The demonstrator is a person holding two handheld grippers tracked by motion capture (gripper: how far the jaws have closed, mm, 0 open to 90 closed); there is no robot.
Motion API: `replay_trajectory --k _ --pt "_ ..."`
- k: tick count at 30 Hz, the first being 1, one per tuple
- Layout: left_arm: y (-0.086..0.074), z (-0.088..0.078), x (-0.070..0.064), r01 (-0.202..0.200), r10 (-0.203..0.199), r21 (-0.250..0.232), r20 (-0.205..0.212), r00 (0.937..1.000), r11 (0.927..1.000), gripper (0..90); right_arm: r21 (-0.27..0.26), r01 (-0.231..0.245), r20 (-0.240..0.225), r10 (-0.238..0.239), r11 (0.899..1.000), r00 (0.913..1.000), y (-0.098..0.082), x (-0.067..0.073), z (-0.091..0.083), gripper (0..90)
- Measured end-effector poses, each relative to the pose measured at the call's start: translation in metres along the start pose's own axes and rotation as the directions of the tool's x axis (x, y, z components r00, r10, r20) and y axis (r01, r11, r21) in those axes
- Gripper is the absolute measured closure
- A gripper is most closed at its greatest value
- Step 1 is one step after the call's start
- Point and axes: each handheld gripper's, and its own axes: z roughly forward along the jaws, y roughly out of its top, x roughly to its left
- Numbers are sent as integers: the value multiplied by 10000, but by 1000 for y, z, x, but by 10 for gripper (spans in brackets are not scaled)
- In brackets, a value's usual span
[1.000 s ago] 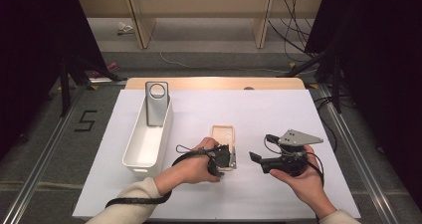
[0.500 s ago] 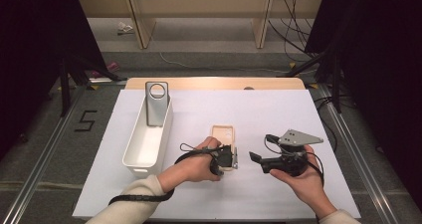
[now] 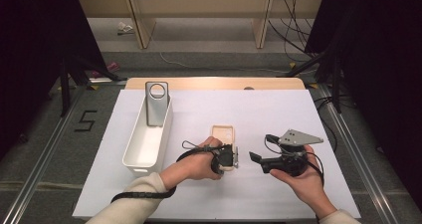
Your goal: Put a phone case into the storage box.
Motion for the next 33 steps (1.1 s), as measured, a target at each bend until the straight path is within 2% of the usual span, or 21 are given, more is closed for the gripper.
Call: replay_trajectory --k 9,19,24,28,33 --pt "1 0 4 5 -12 92 801 9968 10000 622 6 11 -3 -11 10000 10000 0 0 0 161" --pt "4 1 5 -126 84 334 1231 9924 9994 720 1 23 -11 -23 10000 10000 0 0 0 161" --pt "6 1 5 -222 171 395 1264 9918 9990 745 4 27 -10 -27 10000 10000 0 0 0 161" --pt "5 1 5 -298 253 392 1119 9934 9988 796 6 27 -17 -27 10000 10000 0 0 0 161" --pt "5 1 3 -246 212 333 992 9948 9991 806 8 26 -19 -26 10000 10000 0 0 0 161"
